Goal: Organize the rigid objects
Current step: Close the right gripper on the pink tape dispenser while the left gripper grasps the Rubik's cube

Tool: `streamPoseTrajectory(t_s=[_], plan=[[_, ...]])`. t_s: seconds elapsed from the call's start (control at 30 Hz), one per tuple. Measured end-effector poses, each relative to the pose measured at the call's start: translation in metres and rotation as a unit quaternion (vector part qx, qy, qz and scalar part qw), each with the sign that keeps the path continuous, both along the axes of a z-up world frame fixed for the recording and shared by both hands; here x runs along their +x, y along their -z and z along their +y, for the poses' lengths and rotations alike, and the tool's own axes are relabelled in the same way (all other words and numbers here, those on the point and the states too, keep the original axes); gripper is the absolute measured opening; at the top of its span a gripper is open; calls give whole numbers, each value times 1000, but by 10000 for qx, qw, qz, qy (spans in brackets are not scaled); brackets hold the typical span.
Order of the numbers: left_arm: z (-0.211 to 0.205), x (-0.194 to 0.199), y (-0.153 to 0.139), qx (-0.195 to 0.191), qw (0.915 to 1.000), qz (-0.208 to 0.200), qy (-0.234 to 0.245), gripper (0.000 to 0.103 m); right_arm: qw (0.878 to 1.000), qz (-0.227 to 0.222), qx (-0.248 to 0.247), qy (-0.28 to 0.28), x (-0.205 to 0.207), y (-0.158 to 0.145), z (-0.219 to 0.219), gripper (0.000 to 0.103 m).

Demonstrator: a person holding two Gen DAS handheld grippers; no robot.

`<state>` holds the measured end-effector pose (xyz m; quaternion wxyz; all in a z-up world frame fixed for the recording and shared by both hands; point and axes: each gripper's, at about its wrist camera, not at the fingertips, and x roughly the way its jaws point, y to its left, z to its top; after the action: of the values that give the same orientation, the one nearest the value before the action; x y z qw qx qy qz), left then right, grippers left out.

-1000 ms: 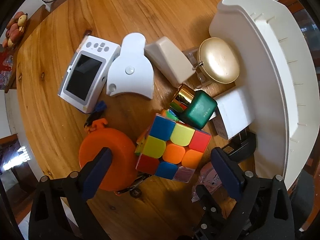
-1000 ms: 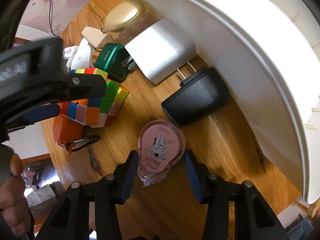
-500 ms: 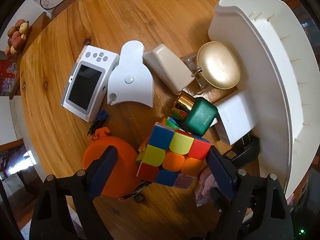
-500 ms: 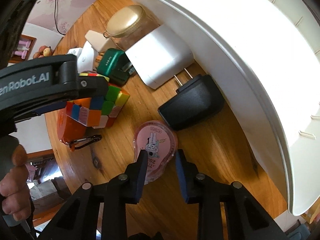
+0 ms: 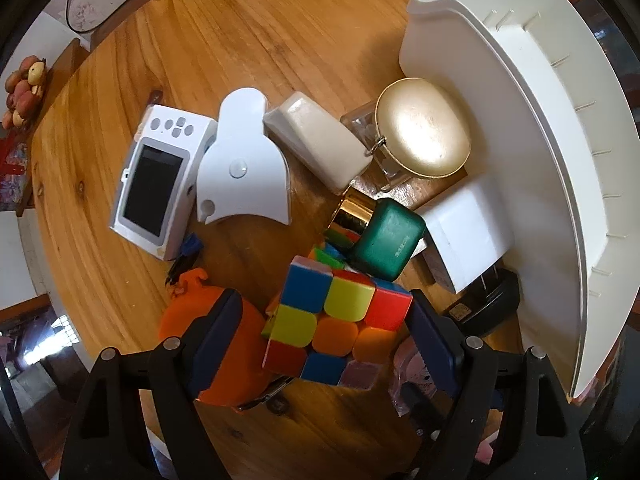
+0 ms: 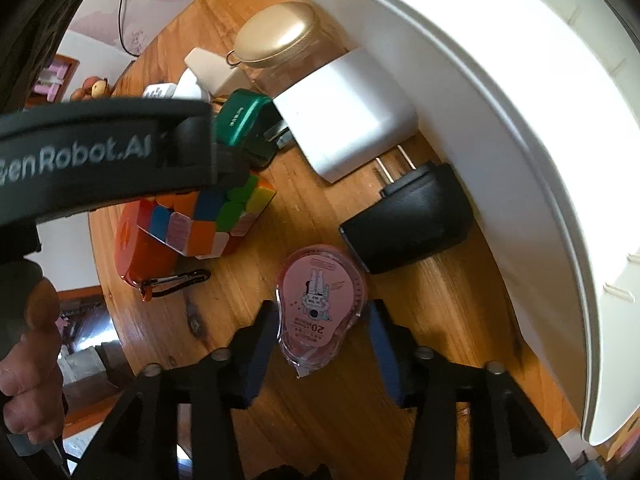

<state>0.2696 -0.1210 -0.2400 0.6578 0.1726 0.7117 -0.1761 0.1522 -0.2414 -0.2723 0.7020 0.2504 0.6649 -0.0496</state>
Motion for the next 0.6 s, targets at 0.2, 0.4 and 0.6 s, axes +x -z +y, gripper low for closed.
streamPoseTrajectory(t_s=[0.2, 0.4, 0.6], plan=[[8, 10, 13, -363, 9979, 434, -304, 73, 9998, 47, -84, -155, 2, 1, 5, 57], [15, 20, 15, -562, 9952, 579, -558, 73, 9993, 227, -219, -187, 4, 5, 4, 57], [37, 27, 6, -1001, 9898, 568, -845, 68, 9981, 328, -478, -228, 7, 6, 12, 57]])
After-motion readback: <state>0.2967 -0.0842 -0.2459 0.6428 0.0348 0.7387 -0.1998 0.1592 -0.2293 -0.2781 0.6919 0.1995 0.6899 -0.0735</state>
